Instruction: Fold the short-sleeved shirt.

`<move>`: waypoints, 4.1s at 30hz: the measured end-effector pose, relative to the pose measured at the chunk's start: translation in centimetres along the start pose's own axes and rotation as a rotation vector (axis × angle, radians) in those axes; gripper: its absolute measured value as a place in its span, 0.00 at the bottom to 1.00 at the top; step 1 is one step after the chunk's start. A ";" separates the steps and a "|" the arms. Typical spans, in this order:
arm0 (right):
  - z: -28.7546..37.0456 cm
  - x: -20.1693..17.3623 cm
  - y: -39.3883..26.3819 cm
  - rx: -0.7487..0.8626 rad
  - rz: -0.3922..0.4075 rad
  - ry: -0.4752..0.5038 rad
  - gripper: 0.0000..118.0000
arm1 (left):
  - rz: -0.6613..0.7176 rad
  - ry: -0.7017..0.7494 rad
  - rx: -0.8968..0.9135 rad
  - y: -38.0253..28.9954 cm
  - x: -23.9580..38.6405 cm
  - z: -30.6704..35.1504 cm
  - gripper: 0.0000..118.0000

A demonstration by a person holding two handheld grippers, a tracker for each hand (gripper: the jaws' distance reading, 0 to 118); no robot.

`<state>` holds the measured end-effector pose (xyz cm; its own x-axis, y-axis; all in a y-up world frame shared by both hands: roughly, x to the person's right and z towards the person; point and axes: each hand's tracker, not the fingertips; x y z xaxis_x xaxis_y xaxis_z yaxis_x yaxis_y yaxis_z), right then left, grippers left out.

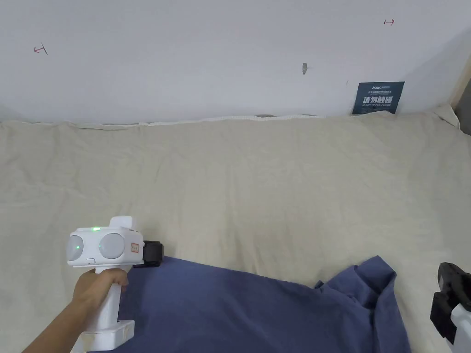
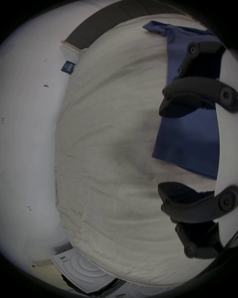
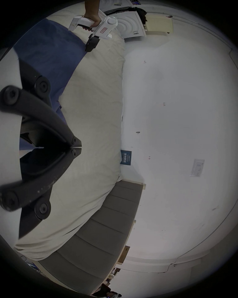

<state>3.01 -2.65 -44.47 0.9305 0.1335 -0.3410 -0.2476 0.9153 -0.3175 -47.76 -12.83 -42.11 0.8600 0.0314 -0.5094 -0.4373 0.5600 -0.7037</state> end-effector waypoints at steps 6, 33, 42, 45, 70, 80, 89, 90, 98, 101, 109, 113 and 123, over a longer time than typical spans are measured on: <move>-3.7 1.0 -1.7 -0.115 -0.022 0.021 0.02 | -0.063 -0.008 0.018 -0.7 0.6 -2.0 0.33; -13.8 0.4 -3.9 -0.483 -0.036 0.133 0.04 | -0.099 -0.025 0.220 -3.0 -0.3 11.8 0.02; -4.4 3.2 8.0 -0.157 0.006 0.201 0.04 | 0.030 -0.034 0.412 -1.4 -1.6 22.1 0.02; -1.4 2.9 12.8 -0.012 0.073 0.187 0.04 | 0.020 -0.003 0.514 0.8 -1.9 27.0 0.02; 1.0 0.9 36.1 0.488 -0.008 0.213 0.04 | 0.049 0.111 0.931 16.1 -5.6 39.5 0.02; -9.0 -0.6 25.8 0.241 -0.001 0.240 0.04 | 0.008 0.110 0.726 12.8 -6.0 25.2 0.02; -11.4 -1.0 12.8 0.010 -0.021 0.279 0.04 | 0.001 0.092 0.510 2.7 -5.6 15.7 0.02; -11.2 -0.8 11.2 -0.018 -0.036 0.282 0.04 | 0.012 0.084 0.494 1.1 -5.4 15.7 0.02; -4.4 1.5 0.2 -0.155 -0.127 0.323 0.04 | 0.004 0.061 0.345 -11.7 -5.5 17.2 0.02; -1.2 2.5 -3.8 -0.197 -0.147 0.323 0.04 | 0.033 0.055 0.295 -16.9 -5.4 18.6 0.02; 7.4 4.4 -10.0 -0.278 -0.147 0.328 0.04 | 0.097 0.054 0.223 -26.7 -5.5 23.2 0.02; 10.6 4.1 -12.6 -0.366 -0.137 0.311 0.04 | 0.098 0.064 0.188 -30.0 -7.1 22.8 0.02; 10.7 2.1 -20.3 -0.594 -0.106 0.233 0.04 | 0.030 0.118 0.030 -35.1 -7.8 19.3 0.02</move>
<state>12.86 -16.83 -29.26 0.8917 -0.0931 -0.4429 -0.3271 0.5437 -0.7729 -34.03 -16.81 -3.87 0.8089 -0.0476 -0.5860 -0.4529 0.5851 -0.6727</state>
